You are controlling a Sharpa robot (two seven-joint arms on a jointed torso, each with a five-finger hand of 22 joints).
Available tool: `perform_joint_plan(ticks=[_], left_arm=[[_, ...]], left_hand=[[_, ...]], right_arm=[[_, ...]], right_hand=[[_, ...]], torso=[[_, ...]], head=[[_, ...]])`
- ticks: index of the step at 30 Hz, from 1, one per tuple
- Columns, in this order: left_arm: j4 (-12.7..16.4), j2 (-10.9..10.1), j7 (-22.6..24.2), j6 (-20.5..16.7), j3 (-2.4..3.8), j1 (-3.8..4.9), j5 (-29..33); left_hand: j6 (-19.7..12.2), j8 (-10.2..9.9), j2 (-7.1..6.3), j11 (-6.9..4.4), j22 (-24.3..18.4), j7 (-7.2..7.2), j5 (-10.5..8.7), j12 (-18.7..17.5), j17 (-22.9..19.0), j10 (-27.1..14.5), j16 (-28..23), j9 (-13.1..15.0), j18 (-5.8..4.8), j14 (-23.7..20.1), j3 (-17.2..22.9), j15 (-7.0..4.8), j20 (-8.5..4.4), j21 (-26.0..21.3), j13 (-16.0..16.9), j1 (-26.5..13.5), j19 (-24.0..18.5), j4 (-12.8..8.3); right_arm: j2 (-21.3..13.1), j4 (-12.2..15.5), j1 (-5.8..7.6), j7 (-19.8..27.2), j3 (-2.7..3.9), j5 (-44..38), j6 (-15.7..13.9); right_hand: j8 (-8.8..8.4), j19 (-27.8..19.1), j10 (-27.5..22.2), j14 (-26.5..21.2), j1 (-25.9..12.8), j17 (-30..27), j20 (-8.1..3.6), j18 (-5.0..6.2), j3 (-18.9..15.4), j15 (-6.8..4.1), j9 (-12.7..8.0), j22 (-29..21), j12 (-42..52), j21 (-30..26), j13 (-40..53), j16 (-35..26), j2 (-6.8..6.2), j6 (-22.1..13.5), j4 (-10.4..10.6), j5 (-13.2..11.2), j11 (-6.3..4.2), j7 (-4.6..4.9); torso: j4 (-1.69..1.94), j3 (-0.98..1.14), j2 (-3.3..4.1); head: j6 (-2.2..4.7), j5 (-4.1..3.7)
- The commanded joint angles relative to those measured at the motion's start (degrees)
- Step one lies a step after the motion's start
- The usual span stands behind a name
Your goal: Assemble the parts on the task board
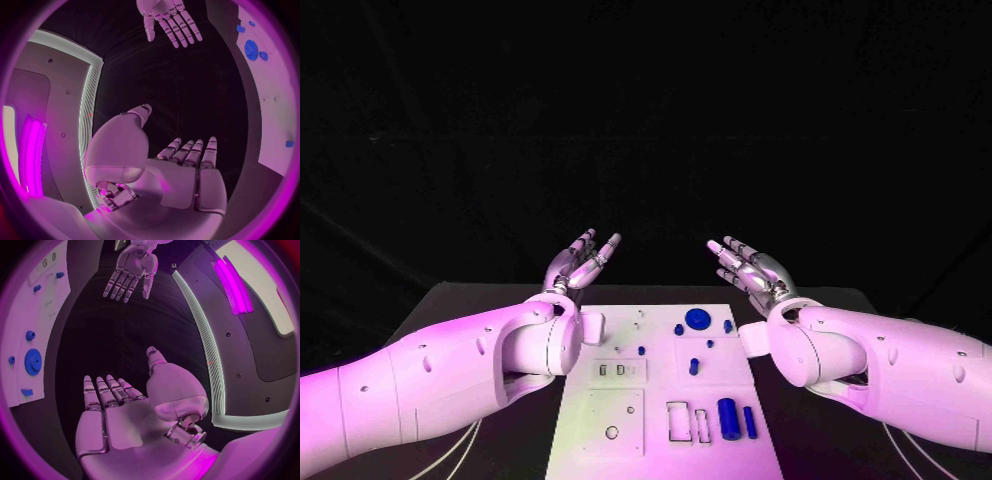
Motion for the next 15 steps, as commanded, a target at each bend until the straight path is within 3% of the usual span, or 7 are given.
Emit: perform_joint_plan(ticks=[1, 4, 8, 9, 10, 12, 15], left_arm=[[0.01, 0.1, -0.66, 2.96, 0.03, 0.08, -0.22], [0.01, 0.1, -0.66, 2.96, 0.03, 0.08, -0.22], [0.01, 0.1, -0.66, 2.96, 0.03, 0.08, -0.22], [1.3, -2.44, 0.51, 5.27, 0.5, 0.14, -0.01], [1.41, -2.66, 0.84, 5.5, 0.5, 0.15, -0.01], [1.76, -3.37, 1.68, 6.32, 0.5, 0.19, -0.02], [2.34, -4.24, 2.28, 6.93, 0.5, 0.43, -0.02]], left_hand=[[0.72, 0.41, -0.03, 0.94, 0.12, 7.96, 0.66, 0.37, 0.1, 0.3, 0.39, 0.13, 0.99, 0.28, 0.65, 0.9, 0.95, 0.38, 0.14, 2.44, 0.21, 0.82], [1.34, 0.54, 0.34, 1.25, 0.15, 8.27, 0.63, 0.49, 0.2, 0.87, 0.51, 0.23, 1.18, 0.85, 0.81, 1.16, 0.95, 0.43, 0.24, 2.38, 0.11, 0.78], [4.35, 1.15, 1.55, 2.37, 0.24, 9.18, 0.52, 1.08, 0.45, 3.83, 0.82, 0.64, 1.7, 2.71, 1.35, 2.06, 0.98, 0.65, 0.67, 2.65, 0.37, 0.56], [5.46, 1.36, 1.78, 2.57, 0.27, 9.32, 0.5, 1.26, 0.51, 4.97, 0.89, 0.77, 1.86, 3.35, 1.51, 2.25, 0.99, 0.72, 0.79, 3.0, 0.49, 0.45], [6.67, 1.58, 1.88, 2.61, 0.37, 9.3, 0.48, 1.47, 0.63, 6.29, 1.05, 0.89, 2.01, 4.37, 1.64, 2.32, 0.99, 0.9, 0.92, 3.53, 1.0, 0.31], [11.76, 2.68, 2.36, 3.12, 1.07, 9.27, 0.42, 2.92, 1.49, 13.17, 2.62, 1.48, 2.45, 11.11, 2.04, 2.75, 1.07, 2.21, 1.67, 5.03, 4.67, -0.21], [18.22, 4.04, 2.41, 2.95, 3.07, 9.06, 0.36, 5.36, 2.84, 24.21, 5.69, 2.11, 2.1, 23.2, 2.28, 1.92, 0.92, 6.18, 2.63, 7.03, 15.34, -1.42]], right_arm=[[0.0, -0.45, 0.93, -4.51, -0.68, -4.67, 10.31], [0.0, -0.69, 1.57, -5.33, -1.24, -5.35, 12.11], [0.0, -0.79, 1.82, -5.66, -1.48, -5.62, 12.85], [-1.07, -1.92, 2.48, -1.9, -1.44, -12.14, 5.01], [-1.15, -2.06, 2.58, -1.87, -1.43, -12.74, 4.59], [-1.39, -2.57, 2.92, -2.07, -1.41, -15.07, 3.76], [-1.73, -2.91, 3.33, -2.82, -1.38, -18.66, 3.28]], right_hand=[[1.07, 3.36, 6.59, 5.98, 9.57, 0.63, 0.88, -1.29, 1.67, 2.24, 0.62, 1.08, 1.03, 2.14, 0.63, 1.01, 0.53, 5.09, -5.52, -2.88, 2.06, 9.14], [2.27, 5.9, 13.42, 12.87, 13.11, 1.29, 0.8, -1.41, 3.02, 2.42, 1.27, 1.76, 2.23, 3.57, 1.23, 2.27, 0.15, 10.45, -8.59, -3.82, 2.33, 9.15], [4.85, 12.66, 28.73, 26.72, 17.12, 2.26, 0.72, 0.08, 4.83, 1.0, 2.48, 3.37, 5.09, 6.98, 2.3, 4.92, -0.2, 21.71, -12.38, -4.36, 1.21, 8.69], [5.71, 15.55, 33.79, 31.04, 18.18, 2.47, 0.72, 0.7, 5.53, 0.42, 2.83, 3.99, 5.96, 8.36, 2.54, 5.64, -0.07, 25.72, -13.44, -4.6, 0.57, 8.17], [6.39, 18.51, 37.13, 34.8, 18.9, 2.61, 0.7, 1.23, 6.06, -0.16, 3.08, 4.6, 6.47, 9.74, 2.59, 6.19, -0.12, 29.29, -14.38, -4.92, 0.07, 7.58], [7.33, 27.84, 41.49, 41.19, 19.28, 2.61, 0.75, 2.67, 7.13, -1.57, 3.25, 6.44, 6.5, 14.16, 2.16, 6.83, -0.11, 37.29, -16.11, -5.5, -1.3, 6.78], [6.81, 31.86, 44.86, 45.25, 18.88, 2.46, 0.36, 3.38, 8.26, -2.57, 2.7, 6.87, 5.4, 16.06, 1.97, 6.67, -0.23, 41.72, -17.2, -5.82, -2.02, 5.85]], torso=[[0.0, -0.01, 0.0], [0.0, -0.01, 0.0], [0.0, -0.01, 0.0], [-0.28, 0.15, 0.4], [-0.29, 0.15, 0.43], [-0.34, 0.12, 0.66], [-0.31, 0.09, 1.09]], head=[[0.0, 0.01], [0.0, 0.01], [0.0, 0.01], [-0.97, -0.2], [-1.05, -0.17], [-1.19, -0.1], [-1.12, -0.16]])
